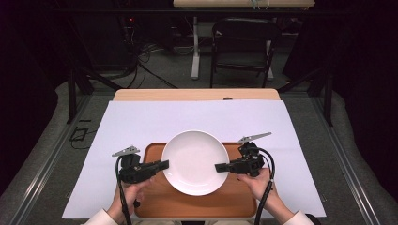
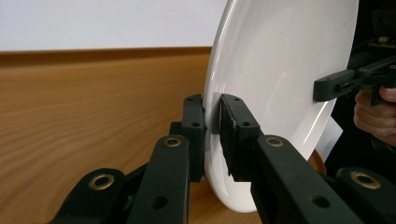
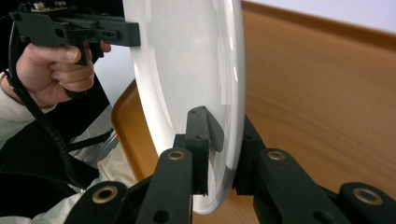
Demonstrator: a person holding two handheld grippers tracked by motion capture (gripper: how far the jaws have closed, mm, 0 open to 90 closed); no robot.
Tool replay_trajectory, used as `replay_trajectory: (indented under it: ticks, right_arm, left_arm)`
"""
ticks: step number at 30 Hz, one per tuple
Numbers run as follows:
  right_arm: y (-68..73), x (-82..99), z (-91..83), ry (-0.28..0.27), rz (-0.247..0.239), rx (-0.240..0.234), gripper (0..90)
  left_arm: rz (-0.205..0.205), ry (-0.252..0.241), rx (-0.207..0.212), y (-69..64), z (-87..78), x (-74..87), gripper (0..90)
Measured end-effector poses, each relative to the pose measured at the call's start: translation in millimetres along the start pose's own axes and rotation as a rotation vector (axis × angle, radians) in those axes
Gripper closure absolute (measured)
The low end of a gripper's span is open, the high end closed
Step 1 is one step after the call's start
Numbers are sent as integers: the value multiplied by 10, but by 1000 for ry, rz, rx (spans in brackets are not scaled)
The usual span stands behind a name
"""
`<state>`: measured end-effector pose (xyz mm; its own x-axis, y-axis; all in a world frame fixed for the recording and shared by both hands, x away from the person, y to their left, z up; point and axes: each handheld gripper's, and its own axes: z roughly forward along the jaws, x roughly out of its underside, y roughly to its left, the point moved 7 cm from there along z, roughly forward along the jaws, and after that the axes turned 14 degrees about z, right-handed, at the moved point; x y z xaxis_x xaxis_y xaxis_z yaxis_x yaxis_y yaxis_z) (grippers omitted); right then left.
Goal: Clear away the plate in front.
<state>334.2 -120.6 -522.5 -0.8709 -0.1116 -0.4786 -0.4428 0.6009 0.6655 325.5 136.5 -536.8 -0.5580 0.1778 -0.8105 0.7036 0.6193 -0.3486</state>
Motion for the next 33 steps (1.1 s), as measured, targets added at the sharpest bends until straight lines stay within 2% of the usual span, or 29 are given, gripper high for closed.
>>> replay_trajectory:
  ticks: [6, 20, 27, 33]
  right_arm:
    - [-30, 85, 62, 46, 24, 11, 805]
    - [-82, 181, 176, 113, 56, 35, 797]
    - [-127, 208, 230, 133, 47, 64, 786]
    - [-154, 223, 271, 143, 21, 109, 762]
  left_arm:
    - [-3, 34, -1, 8, -4, 84, 800]
    - [-25, 104, -1, 24, 7, 238, 799]
    - [-31, 134, -11, 40, 43, 285, 795]
    - [-26, 154, -24, 62, 65, 313, 795]
